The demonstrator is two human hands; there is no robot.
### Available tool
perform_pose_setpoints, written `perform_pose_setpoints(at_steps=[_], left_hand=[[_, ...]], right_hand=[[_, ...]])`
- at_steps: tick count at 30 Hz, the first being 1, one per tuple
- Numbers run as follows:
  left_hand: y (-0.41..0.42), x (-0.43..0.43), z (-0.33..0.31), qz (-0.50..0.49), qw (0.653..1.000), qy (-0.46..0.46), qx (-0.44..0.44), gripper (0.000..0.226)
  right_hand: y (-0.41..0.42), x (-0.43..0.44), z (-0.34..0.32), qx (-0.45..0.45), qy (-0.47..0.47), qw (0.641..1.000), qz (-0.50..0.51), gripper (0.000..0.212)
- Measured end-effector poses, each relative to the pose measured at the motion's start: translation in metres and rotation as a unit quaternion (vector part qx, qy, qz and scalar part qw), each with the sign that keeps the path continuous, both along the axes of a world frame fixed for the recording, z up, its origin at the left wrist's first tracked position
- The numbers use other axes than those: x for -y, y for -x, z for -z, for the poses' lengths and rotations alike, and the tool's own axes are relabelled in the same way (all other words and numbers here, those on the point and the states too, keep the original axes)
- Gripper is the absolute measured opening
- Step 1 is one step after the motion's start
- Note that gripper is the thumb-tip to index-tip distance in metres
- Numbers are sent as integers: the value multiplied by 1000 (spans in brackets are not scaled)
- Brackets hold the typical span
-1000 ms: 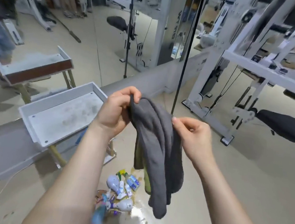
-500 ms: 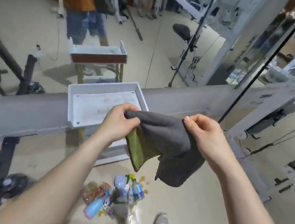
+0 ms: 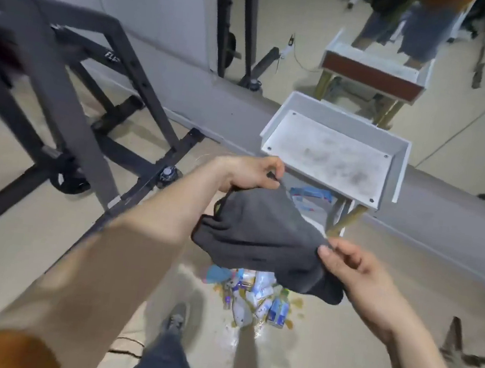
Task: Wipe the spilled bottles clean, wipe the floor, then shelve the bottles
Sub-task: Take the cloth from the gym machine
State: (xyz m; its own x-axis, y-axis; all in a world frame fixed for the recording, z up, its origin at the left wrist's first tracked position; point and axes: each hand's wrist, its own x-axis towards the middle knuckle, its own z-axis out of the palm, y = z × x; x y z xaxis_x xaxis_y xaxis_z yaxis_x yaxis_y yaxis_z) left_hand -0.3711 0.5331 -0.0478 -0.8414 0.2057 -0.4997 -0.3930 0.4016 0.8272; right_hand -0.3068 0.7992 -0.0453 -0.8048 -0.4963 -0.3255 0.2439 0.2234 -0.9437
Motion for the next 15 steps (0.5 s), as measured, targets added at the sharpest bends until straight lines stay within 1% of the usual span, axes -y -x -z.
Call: perform_pose_setpoints(at_steps=[1, 2, 3, 5, 6, 8, 9, 10, 11, 13, 15], left_hand=[[-5, 10, 16, 2, 1000, 17, 6, 8], [-10, 23, 33, 8, 999, 31, 18, 10], [-18, 38, 54, 10, 998, 32, 51, 21], [-35, 67, 109, 6, 989, -4, 145, 43], [-44, 79, 140, 26, 985, -5, 171, 42], [-59, 98, 202, 124, 972, 52, 193, 22], [-64, 105, 232, 158, 965, 82, 194, 17], [-68, 112, 262, 170, 963, 97, 188, 17], [-69, 121, 293, 161, 965, 95, 184, 19], [-70, 137, 354, 105, 977, 50, 179, 22], [-72, 149, 407, -9, 987, 0, 160, 26]], right_hand=[[2, 13, 15, 14, 20, 999, 38, 43], [3, 26, 33, 29, 36, 996, 79, 34], [6, 39, 53, 45, 51, 991, 117, 26], [11, 61, 104, 90, 70, 980, 161, 25], [16, 71, 132, 119, 80, 974, 173, 26], [23, 89, 193, 193, 106, 960, 171, 26], [24, 99, 226, 237, 123, 950, 162, 25], [25, 107, 261, 275, 140, 939, 152, 23], [25, 113, 296, 293, 160, 933, 133, 21], [24, 123, 363, 280, 186, 940, 64, 19], [22, 131, 423, 263, 195, 945, 14, 39]])
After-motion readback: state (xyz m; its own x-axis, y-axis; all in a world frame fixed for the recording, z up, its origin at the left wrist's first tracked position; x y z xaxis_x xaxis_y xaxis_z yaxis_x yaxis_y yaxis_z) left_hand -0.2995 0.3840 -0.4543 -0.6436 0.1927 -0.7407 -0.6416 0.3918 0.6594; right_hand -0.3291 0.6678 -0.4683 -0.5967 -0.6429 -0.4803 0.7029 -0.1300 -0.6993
